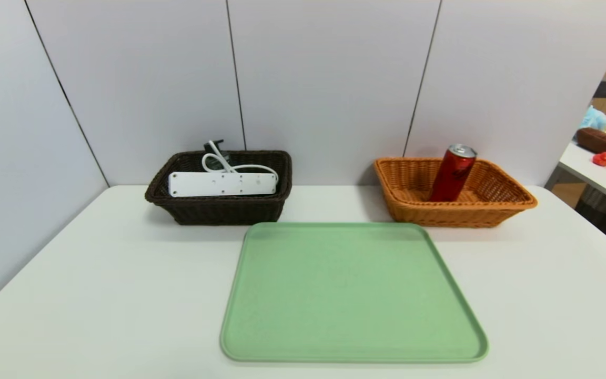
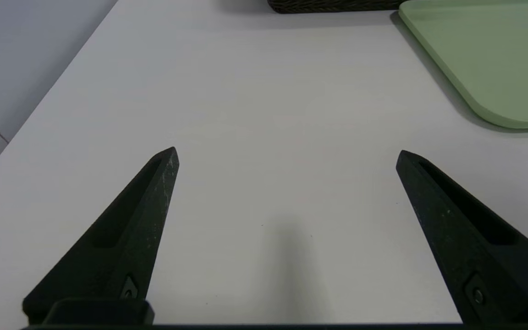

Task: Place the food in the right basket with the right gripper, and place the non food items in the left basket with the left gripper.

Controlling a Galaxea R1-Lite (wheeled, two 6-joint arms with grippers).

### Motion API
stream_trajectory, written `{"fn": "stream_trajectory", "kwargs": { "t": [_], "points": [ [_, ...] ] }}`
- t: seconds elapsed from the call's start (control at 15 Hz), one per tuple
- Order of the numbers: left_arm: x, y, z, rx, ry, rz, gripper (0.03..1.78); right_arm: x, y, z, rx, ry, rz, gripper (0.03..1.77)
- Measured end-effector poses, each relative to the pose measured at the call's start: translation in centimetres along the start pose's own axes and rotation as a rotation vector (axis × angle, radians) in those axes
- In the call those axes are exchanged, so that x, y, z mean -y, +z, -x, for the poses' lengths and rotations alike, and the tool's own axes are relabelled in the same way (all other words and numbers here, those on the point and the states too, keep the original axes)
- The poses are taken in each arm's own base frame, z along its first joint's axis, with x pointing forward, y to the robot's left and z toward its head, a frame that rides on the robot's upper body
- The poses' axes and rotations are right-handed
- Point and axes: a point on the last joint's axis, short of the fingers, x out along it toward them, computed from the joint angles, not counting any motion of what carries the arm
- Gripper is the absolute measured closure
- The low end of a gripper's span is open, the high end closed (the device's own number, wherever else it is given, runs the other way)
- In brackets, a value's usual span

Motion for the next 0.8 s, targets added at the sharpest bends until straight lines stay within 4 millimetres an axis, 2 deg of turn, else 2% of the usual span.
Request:
{"fn": "stream_trajectory", "kwargs": {
  "t": [0.8],
  "points": [
    [-0.1,-0.7,-0.4,0.002,0.052,0.040,0.12,0.1,-1.2,-0.1,-0.082,-0.079,-0.015,0.09]
  ]
}}
